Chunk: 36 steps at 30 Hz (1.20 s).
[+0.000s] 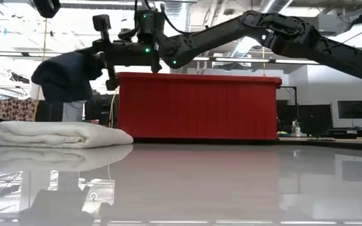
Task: Fold Laundry from Bin
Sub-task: Stack the black shorts on the white shirt
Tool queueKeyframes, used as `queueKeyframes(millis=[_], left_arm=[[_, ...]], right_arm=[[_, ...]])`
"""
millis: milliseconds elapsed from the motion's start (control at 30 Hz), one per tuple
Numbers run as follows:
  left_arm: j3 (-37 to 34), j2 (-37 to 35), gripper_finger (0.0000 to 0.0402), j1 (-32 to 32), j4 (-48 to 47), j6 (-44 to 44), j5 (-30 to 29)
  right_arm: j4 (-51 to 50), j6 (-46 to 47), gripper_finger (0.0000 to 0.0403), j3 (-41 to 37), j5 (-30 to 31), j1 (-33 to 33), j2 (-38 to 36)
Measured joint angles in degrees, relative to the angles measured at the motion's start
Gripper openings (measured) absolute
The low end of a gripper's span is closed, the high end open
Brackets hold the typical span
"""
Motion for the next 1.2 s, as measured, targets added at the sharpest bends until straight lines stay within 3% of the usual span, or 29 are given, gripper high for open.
queueKeyframes(millis=[67, 267, 533, 700, 833, 933, 1100, 1200], left_arm=[[0.00, 0.00, 0.0169, 0.00, -0.06, -0.02, -1.35], [0.02, 0.00, 0.0169, 0.02, 0.23, -1.05, -2.15], [0.02, 0.00, 0.0169, 0.02, -0.01, -1.04, -2.78], [0.02, 0.00, 0.0169, 0.02, 0.03, -2.39, -4.21], [0.01, 0.00, 0.0169, 0.02, -0.08, -3.17, -4.10], [0.02, 0.00, 0.0169, 0.02, -0.46, -1.66, -4.16], [0.02, 0.34, 0.0169, 0.02, -3.75, -1.80, -6.01], [0.02, 0.72, 0.0169, 0.02, -5.26, -3.83, -6.27]], right_arm=[[3.11, 2.30, 0.0031, -0.45, -0.23, -0.54, 0.14], [-2.52, 2.62, 0.0031, -0.30, 0.22, -1.01, 0.14], [-6.67, 7.92, 0.0031, -0.29, 5.78, -0.61, 0.25], [13.90, -0.78, 0.0031, -0.19, 2.13, -1.80, 0.19], [17.77, -5.32, 0.0031, 0.04, -0.96, -2.42, -0.17], [14.86, -7.94, 0.0031, 0.00, -4.36, -2.51, 1.96], [3.14, 5.31, 0.0031, -0.13, -6.04, -1.05, 9.56], [4.65, 12.62, 0.0031, 0.05, -6.53, -0.35, 12.43]])
